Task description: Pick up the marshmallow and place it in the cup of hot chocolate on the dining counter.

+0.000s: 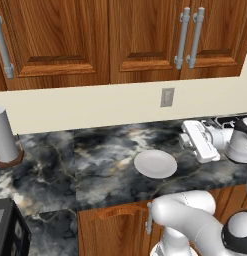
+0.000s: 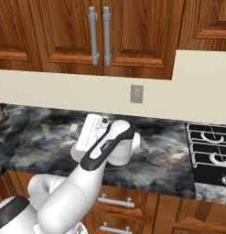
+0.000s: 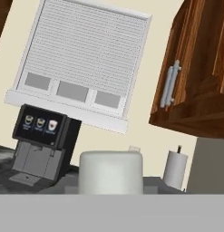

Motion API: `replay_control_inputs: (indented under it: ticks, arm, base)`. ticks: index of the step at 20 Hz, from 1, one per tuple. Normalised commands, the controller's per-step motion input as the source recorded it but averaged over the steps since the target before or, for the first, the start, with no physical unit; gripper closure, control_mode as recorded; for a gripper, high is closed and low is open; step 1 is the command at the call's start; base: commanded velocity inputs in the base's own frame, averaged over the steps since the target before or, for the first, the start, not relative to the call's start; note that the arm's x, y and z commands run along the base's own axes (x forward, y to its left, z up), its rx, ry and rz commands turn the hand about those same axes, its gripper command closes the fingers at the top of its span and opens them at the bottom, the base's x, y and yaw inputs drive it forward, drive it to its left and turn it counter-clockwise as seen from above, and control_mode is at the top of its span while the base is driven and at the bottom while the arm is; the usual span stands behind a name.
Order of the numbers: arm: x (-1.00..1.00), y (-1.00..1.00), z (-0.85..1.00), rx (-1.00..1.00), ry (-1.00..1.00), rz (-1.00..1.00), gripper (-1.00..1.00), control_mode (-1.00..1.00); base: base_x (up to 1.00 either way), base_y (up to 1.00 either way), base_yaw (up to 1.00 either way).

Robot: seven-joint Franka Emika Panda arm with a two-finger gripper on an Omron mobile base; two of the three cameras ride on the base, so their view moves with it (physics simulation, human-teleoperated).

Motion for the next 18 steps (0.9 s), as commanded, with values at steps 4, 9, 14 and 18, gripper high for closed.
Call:
replay_control_inputs:
  ticks: [4, 9, 14, 18]
  arm:
    - [-0.28, 0.15, 0.20, -0.01, -0.11, 0.04, 1.00, -1.00]
    - [-0.39, 0.02, 0.20, -0.02, -0.10, 0.02, 1.00, -1.00]
    - [-0.10, 0.00, 0.04, 0.00, -0.02, 0.00, 1.00, 1.00]
    - [0.00, 0.00, 0.00, 0.00, 0.00, 0.00, 1.00, 1.00]
  base:
    - [0.00, 0.00, 0.00]
    - [0.00, 0.00, 0.00]
    - [-0.39, -0.17, 0.00]
    - [-0.16, -0.92, -0.12]
